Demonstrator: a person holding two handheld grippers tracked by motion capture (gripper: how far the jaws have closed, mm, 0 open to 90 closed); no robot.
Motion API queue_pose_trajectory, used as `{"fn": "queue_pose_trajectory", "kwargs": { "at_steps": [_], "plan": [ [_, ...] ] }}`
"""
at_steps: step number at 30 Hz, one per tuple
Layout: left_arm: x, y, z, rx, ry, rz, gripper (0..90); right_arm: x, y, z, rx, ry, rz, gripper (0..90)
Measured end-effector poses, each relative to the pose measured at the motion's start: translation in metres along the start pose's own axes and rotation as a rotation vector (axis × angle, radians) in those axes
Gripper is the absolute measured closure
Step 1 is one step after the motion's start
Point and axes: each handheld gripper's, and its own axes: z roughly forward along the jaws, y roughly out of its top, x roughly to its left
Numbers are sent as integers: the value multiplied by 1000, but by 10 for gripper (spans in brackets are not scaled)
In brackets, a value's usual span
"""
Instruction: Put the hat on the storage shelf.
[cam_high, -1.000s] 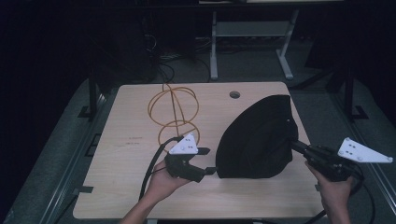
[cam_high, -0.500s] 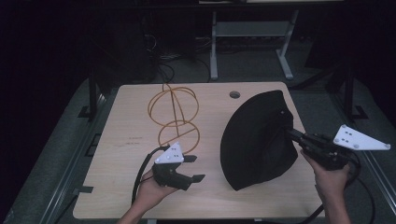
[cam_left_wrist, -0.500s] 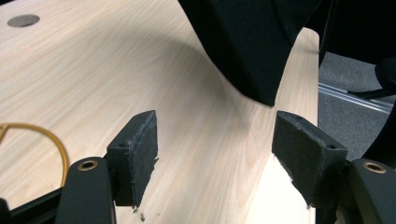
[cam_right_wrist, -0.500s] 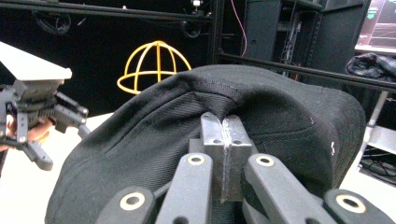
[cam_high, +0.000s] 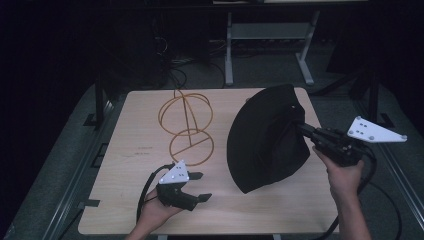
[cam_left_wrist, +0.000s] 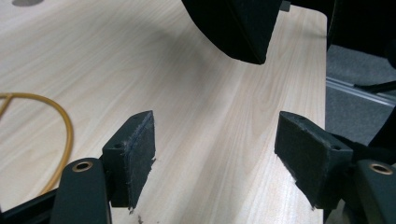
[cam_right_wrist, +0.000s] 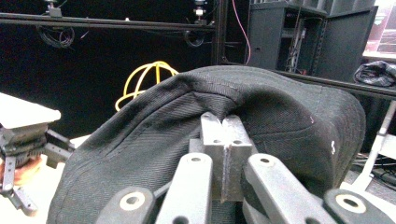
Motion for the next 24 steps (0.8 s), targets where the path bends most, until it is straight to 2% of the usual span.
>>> {"fn": "queue_pose_trajectory", "kwargs": {
  "at_steps": [7, 16, 24],
  "plan": [
    [1, -5, 2, 31, 18, 30, 281, -1, 12, 11, -1, 12, 0, 900],
    [4, -10, 3, 27, 23, 10, 281, -4, 19, 24, 3, 23, 8, 900],
    [3, -10, 4, 35, 19, 25, 277, -5, 33, 39, -2, 37, 9, 900]
  ]
}}
